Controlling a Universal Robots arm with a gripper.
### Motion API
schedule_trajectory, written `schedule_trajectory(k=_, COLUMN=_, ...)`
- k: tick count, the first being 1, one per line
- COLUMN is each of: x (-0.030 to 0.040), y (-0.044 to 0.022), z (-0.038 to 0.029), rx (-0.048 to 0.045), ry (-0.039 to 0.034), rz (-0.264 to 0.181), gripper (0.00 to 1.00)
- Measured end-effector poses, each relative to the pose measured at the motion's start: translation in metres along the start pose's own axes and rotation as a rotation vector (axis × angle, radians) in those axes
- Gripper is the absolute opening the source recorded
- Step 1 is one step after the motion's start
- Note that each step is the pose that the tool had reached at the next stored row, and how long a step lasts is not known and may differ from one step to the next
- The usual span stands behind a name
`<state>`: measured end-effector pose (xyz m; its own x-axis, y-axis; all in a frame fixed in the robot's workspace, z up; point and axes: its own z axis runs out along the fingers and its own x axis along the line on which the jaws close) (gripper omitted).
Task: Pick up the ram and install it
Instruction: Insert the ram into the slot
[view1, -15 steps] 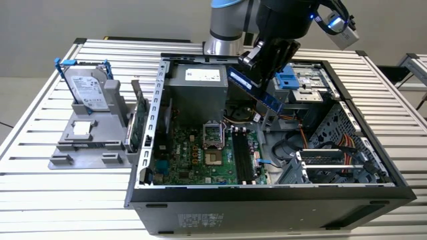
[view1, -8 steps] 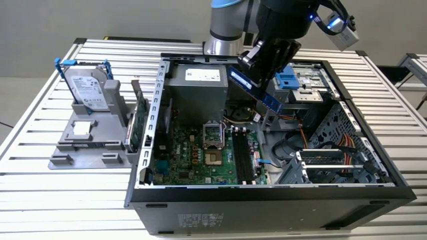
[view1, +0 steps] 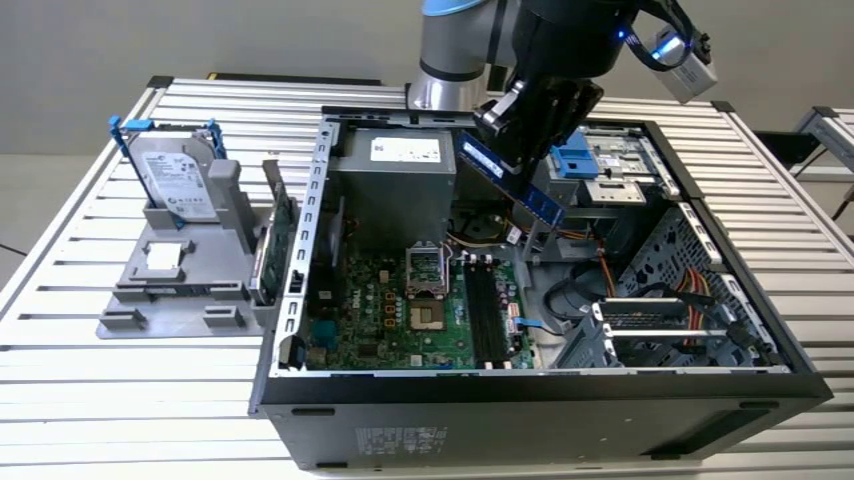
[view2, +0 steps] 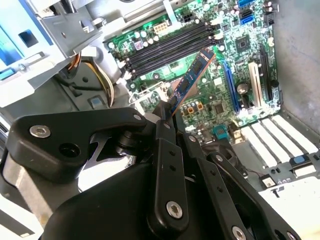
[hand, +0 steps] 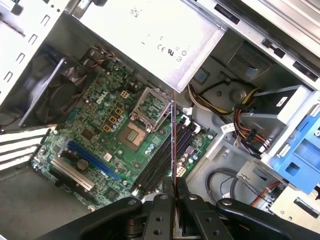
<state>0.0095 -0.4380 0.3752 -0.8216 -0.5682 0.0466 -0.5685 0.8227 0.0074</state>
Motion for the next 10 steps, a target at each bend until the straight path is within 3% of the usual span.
schedule_trajectory(k=10, x=0.0000, y=0.0000, z=0.0000, rx=-0.0017, ry=-0.0003, rz=0.038, gripper=0.00)
